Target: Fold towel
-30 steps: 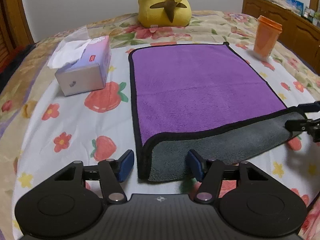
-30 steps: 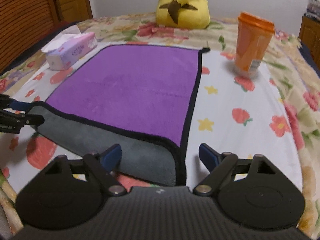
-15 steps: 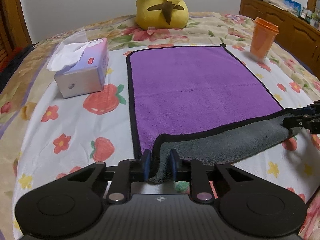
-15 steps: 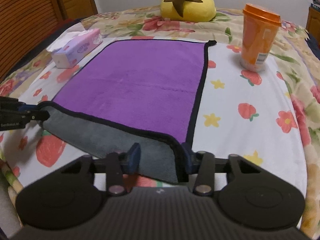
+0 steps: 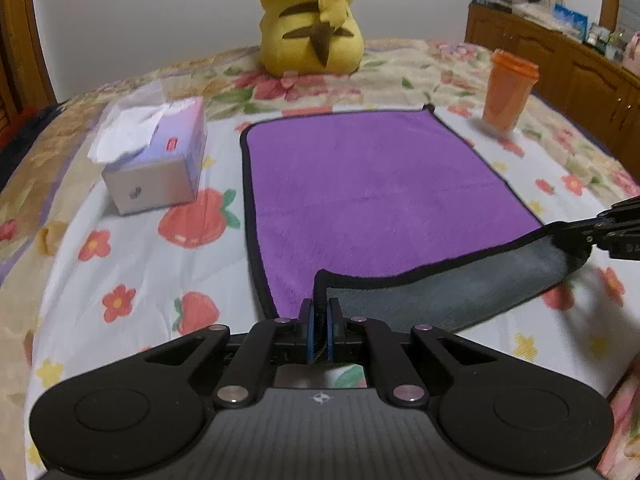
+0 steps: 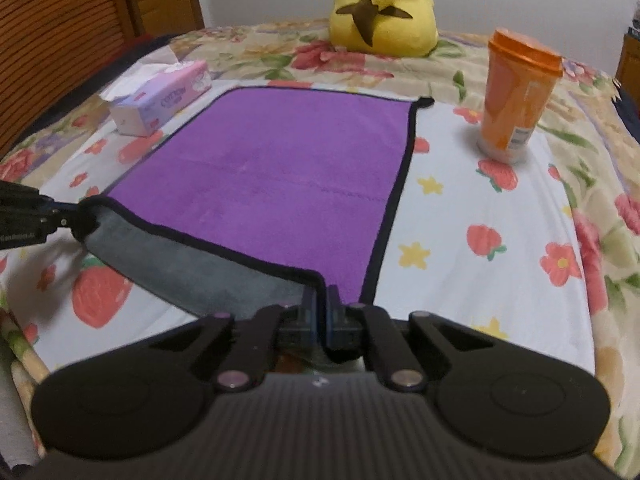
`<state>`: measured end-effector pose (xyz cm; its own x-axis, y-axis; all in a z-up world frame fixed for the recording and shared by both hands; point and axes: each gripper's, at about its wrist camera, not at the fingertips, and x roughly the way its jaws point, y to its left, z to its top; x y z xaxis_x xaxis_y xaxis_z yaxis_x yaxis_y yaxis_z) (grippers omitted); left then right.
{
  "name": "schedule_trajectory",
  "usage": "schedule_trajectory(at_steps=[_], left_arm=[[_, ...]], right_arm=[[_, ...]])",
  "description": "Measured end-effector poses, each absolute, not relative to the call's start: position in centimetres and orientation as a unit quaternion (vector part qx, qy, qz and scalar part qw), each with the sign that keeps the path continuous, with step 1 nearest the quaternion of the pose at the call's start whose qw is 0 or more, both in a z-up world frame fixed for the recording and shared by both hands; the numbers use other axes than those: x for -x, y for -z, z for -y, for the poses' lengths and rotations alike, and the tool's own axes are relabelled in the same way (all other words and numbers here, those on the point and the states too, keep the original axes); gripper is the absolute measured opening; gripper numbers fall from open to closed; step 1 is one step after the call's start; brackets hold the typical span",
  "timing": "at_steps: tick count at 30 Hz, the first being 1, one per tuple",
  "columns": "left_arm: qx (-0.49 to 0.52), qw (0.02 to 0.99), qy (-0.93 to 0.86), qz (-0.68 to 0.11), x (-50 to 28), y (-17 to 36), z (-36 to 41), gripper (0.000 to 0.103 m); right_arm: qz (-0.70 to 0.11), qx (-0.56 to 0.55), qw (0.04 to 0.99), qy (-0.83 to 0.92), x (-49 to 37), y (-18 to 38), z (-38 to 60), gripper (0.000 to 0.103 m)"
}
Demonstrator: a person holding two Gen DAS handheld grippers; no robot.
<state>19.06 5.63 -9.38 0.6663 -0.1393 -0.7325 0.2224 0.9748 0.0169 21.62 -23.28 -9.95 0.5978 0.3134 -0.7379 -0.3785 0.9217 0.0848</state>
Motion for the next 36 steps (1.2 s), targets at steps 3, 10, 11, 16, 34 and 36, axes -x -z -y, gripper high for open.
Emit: schedule_trajectory(at_steps=[3,10,11,16,34,36], left_arm=[[-0.051,0.918,0.102,-0.381,-18.8,8.6,-5.5,0.009],[-0.045,0.933,0.100,-0.344,-18.2,7.0,-5.5,0.008],[-0.045,0.935,0.097,-0.339,-18.2,6.7,-5.5,0.008],[-0.036,0.943,0.097,-0.315,-17.5,5.3,-5.6,0.008],[-0.031,0.954,0.091,-0.284,-18.0,4.6,-5.8,0.008],[-0.031,0.955,0.091,-0.280,-18.2,4.6,-5.7,0.008]], right_arm=[[-0.394,0.038,0.897,-0.195,-21.6,9.6,23.4,0.004],[-0.372,0.025,0.908,-0.192,-21.7,8.9,23.8,0.004],[-0.368,0.023,0.910,-0.192,-21.7,8.9,23.9,0.004],[-0.355,0.017,0.914,-0.194,-21.7,8.3,24.2,0.004],[-0.302,0.002,0.932,-0.201,-22.0,6.7,24.9,0.004],[-0.298,0.002,0.933,-0.200,-22.1,6.7,24.9,0.004]])
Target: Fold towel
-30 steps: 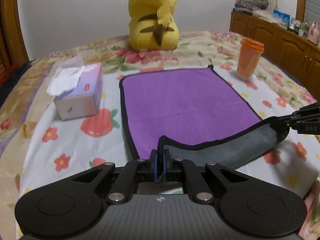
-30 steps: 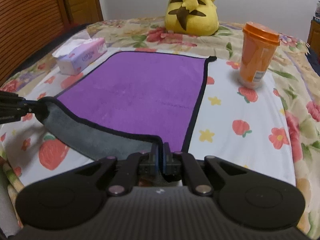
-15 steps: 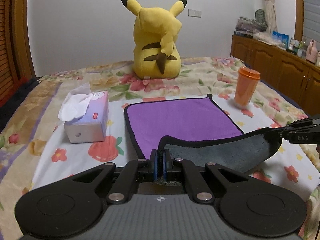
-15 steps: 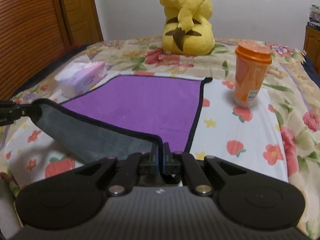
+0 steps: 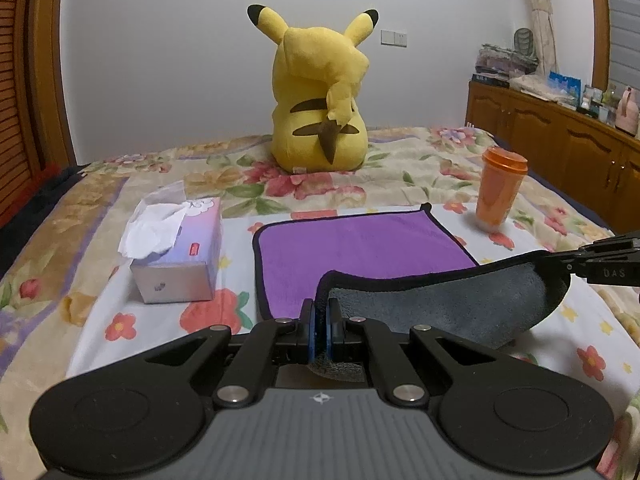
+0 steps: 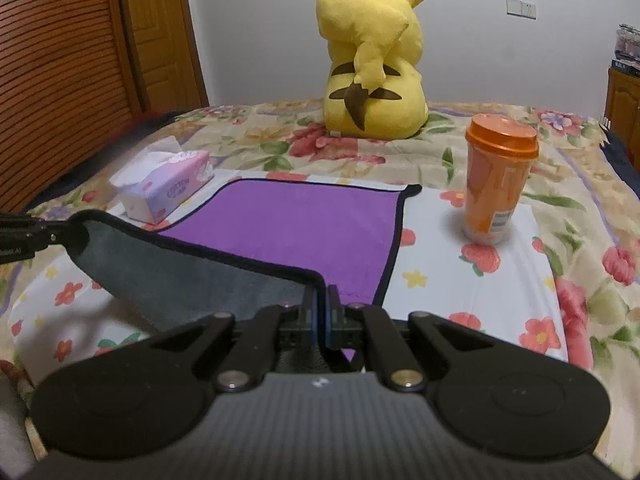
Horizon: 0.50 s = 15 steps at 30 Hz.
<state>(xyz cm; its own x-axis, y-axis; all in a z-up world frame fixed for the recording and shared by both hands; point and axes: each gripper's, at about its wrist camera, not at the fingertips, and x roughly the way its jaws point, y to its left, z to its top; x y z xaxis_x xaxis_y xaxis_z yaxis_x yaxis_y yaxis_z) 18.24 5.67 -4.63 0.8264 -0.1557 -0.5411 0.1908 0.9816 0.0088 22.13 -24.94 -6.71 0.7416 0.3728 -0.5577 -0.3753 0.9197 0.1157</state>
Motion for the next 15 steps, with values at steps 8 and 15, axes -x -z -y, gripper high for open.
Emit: schedule_trajectory(at_steps=[8,15], left_arm=[[-0.037,0.958,0.087,-0.270,-19.8,4.8,-5.7,0.008],[-0.045,0.957,0.086,-0.273,-20.9,5.6,-5.7,0.008]], right_arm=[[-0.281,0.005,0.939,-0.199,-22.8,6.7,25.0,0.004],[-0.292,0.018,0.936,-0.197,-23.9,7.9,24.8,0.004]])
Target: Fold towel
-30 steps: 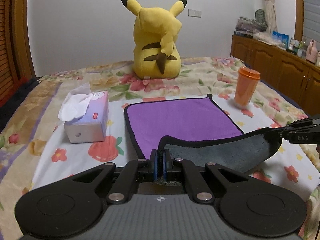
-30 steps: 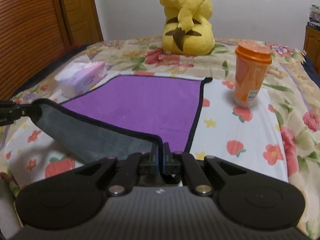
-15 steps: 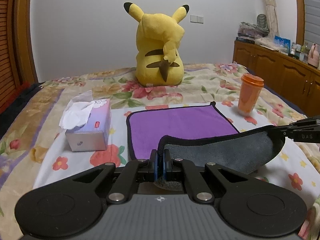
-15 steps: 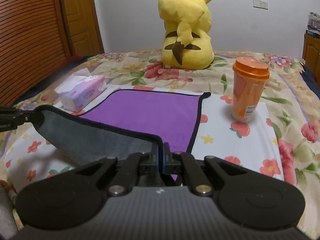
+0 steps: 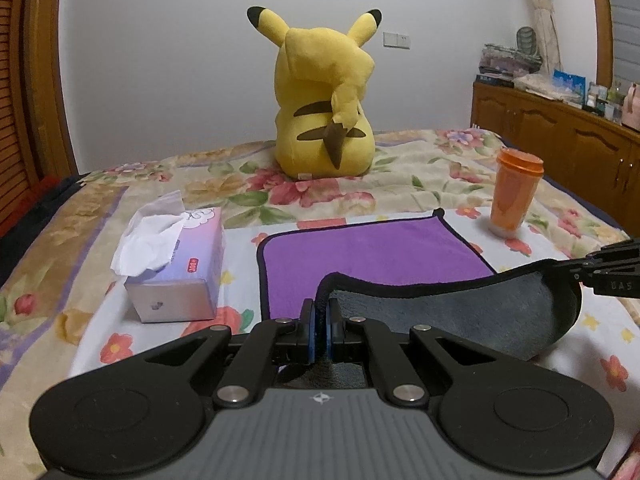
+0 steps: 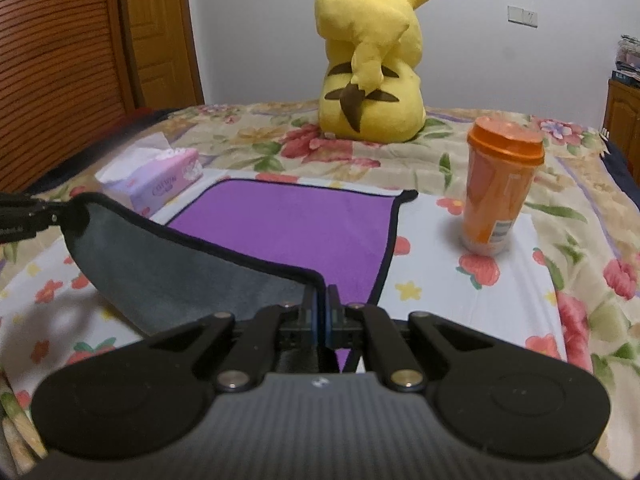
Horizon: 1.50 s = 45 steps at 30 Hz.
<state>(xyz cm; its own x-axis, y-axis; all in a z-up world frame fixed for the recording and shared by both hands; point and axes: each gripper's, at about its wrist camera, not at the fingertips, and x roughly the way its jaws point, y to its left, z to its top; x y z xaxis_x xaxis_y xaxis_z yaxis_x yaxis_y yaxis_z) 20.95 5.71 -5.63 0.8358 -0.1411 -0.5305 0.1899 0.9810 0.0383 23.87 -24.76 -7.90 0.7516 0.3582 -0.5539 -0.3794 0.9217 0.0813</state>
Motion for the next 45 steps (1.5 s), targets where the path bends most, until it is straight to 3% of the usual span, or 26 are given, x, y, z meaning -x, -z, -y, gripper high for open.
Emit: schedule_trajectory(at_steps=[45], left_arm=[[-0.043,0.970,0.071,-0.229,-28.6,4.1,-4.9,0.008]], right_arm=[[-0.237,0.009,0.948,-0.211,-32.0,6.2,23.8,0.004]])
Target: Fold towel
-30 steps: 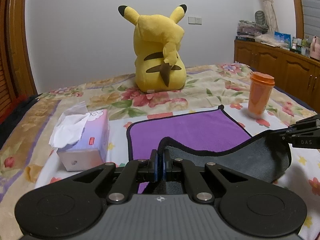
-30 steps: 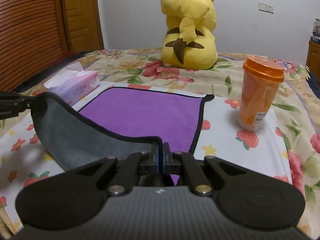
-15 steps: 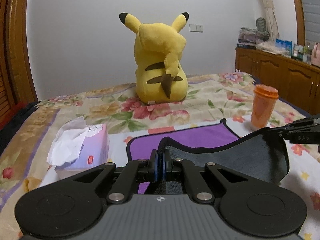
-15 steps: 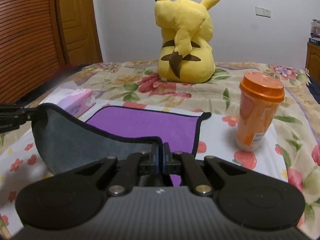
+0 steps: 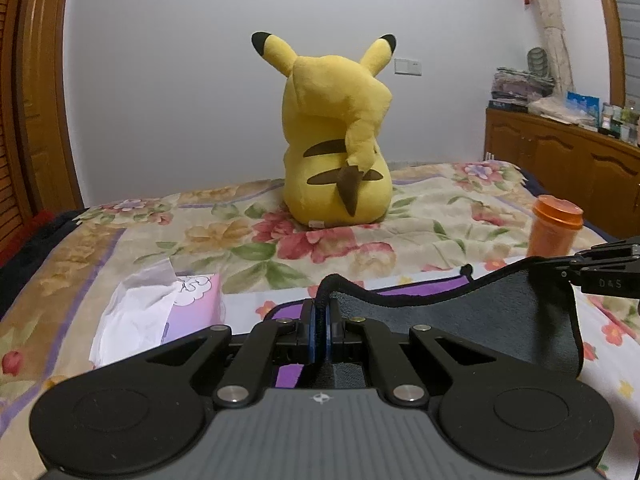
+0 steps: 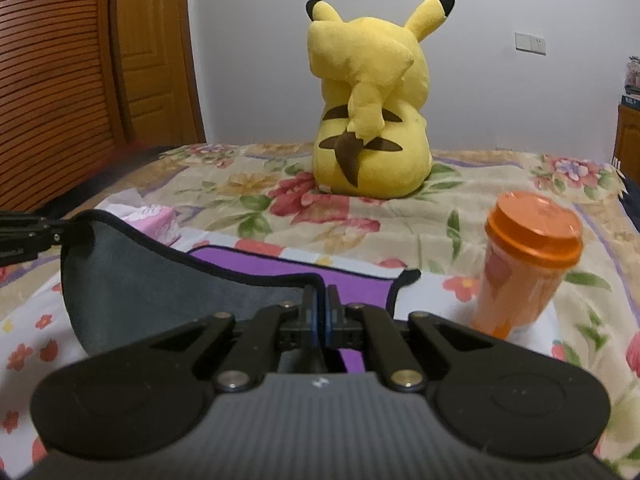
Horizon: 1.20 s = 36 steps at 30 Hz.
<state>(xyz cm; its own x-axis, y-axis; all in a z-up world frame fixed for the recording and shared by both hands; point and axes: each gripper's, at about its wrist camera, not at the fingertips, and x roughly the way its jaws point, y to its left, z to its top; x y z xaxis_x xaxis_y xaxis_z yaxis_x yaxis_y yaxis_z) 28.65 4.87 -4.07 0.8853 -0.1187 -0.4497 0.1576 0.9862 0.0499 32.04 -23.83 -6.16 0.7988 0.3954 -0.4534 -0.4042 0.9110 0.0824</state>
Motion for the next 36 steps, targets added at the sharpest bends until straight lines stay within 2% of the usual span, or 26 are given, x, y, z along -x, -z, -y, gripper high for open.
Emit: schedule_trajectory(at_steps=[21,36], left_arm=[[-0.040,0.979,0.041,-0.197,-35.5,4.5,-5.3,0.008],[-0.050,0.966,0.030,-0.252,-40.7,9.0,-4.7,0.009]], right_arm=[[-0.186,0.042,0.966,-0.176,-37.0,5.4,22.5,0.004],[-0.225,0.053,0.961,-0.152,-41.4,10.2,22.1,0.004]])
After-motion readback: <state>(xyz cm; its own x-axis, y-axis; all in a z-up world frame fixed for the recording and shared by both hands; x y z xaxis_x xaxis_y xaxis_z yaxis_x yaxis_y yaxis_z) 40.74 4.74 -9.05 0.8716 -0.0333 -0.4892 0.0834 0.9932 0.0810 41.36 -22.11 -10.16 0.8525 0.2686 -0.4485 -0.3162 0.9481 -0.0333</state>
